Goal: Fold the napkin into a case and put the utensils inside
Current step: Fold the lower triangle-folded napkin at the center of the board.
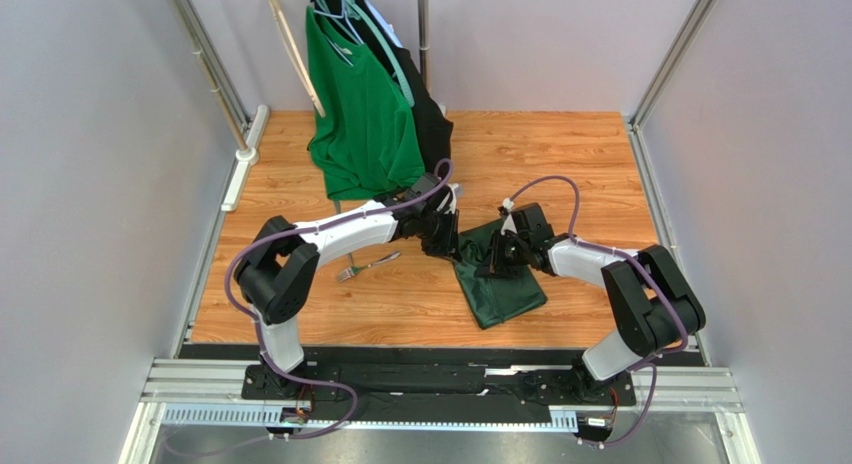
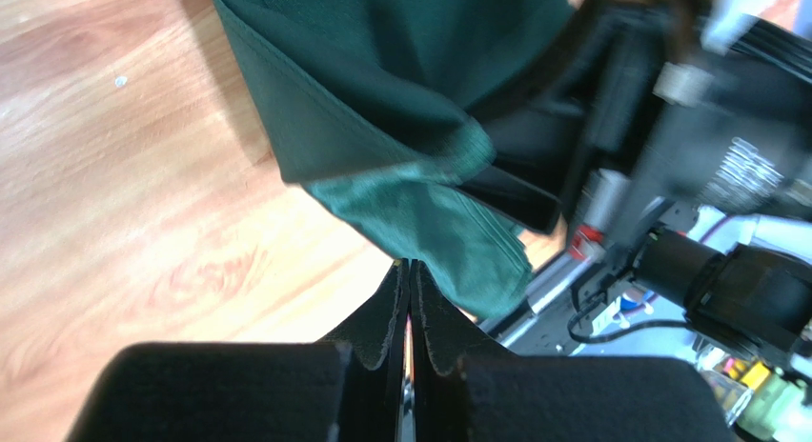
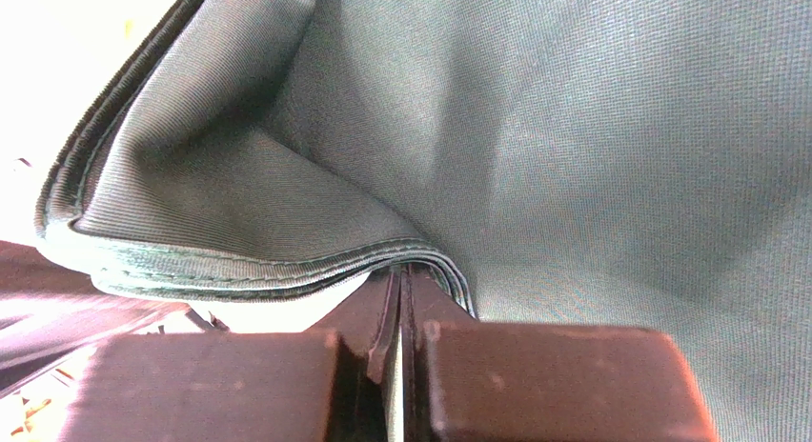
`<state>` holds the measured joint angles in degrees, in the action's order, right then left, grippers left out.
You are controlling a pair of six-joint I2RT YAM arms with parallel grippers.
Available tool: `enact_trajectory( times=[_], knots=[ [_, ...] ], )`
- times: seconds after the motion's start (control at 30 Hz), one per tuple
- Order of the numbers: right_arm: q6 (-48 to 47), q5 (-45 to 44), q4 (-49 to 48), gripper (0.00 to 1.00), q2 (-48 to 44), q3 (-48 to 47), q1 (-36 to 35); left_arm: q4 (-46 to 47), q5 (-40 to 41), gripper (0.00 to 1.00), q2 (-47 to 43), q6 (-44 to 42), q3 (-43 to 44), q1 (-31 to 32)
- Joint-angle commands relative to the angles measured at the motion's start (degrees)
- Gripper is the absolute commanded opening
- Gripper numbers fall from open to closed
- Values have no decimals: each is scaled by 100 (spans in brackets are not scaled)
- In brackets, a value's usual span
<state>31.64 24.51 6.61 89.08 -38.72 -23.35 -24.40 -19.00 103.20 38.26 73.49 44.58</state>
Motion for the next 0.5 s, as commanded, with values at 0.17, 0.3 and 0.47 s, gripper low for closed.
enact_trajectory(
  times=[0.17,0.3,0.47],
  knots=[
    [-114,-96,33,0,-75,-127,24,304,-385,5,789,76,973,-151],
    [-114,-70,103,0,-110,-153,24,235,-429,5,1183,146,1377,-160],
    [-175,-192,454,3,-425,-329,24,374,-657,4,1501,304,1545,-204]
  ],
)
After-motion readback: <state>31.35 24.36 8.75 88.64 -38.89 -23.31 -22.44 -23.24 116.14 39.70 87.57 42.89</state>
